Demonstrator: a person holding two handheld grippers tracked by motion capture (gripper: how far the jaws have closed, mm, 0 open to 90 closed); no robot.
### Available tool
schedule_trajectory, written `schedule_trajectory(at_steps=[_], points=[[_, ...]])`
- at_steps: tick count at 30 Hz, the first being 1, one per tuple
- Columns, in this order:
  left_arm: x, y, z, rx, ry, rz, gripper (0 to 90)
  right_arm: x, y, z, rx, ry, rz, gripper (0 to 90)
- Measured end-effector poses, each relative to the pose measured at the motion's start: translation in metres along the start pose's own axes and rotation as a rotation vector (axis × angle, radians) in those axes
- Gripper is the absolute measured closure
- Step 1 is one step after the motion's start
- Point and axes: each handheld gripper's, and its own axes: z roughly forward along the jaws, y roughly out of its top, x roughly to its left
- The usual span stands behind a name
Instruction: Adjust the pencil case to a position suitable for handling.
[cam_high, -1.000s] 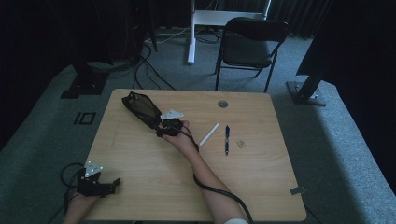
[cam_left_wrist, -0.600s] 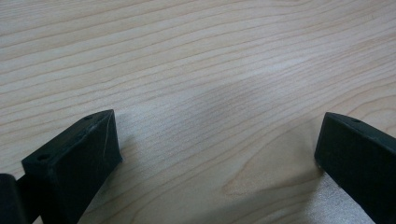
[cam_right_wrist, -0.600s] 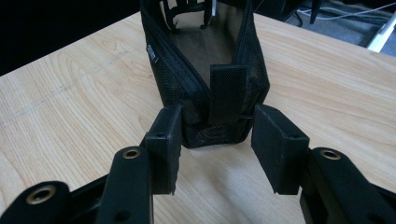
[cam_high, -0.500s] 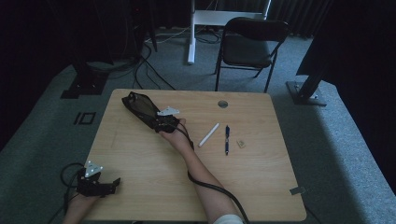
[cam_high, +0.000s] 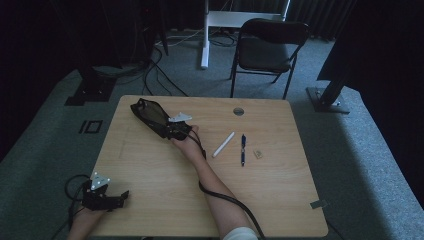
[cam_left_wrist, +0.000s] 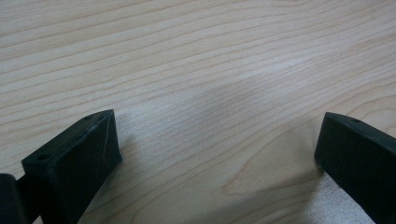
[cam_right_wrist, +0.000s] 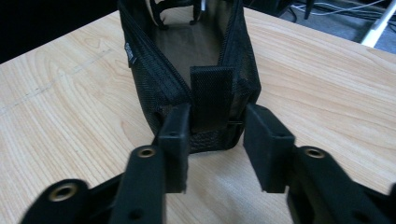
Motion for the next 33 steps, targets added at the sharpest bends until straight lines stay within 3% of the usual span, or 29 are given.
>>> schedule_trajectory(at_steps=[1, 4, 33], points=[[0.0, 0.0, 0.0, 0.0, 0.0, 0.0, 0.1, 0.0, 0.0, -0.001, 0.001, 0.002, -0.005, 72.1], [0.0, 0.0, 0.0, 0.0, 0.0, 0.001, 0.1, -0.001, 0.0, -0.002, 0.014, 0.01, -0.015, 73.0], [0.0, 0.0, 0.0, 0.0, -0.002, 0.002, 0.1, 0.006, -0.015, -0.028, 0.017, 0.039, 0.01, 73.1]])
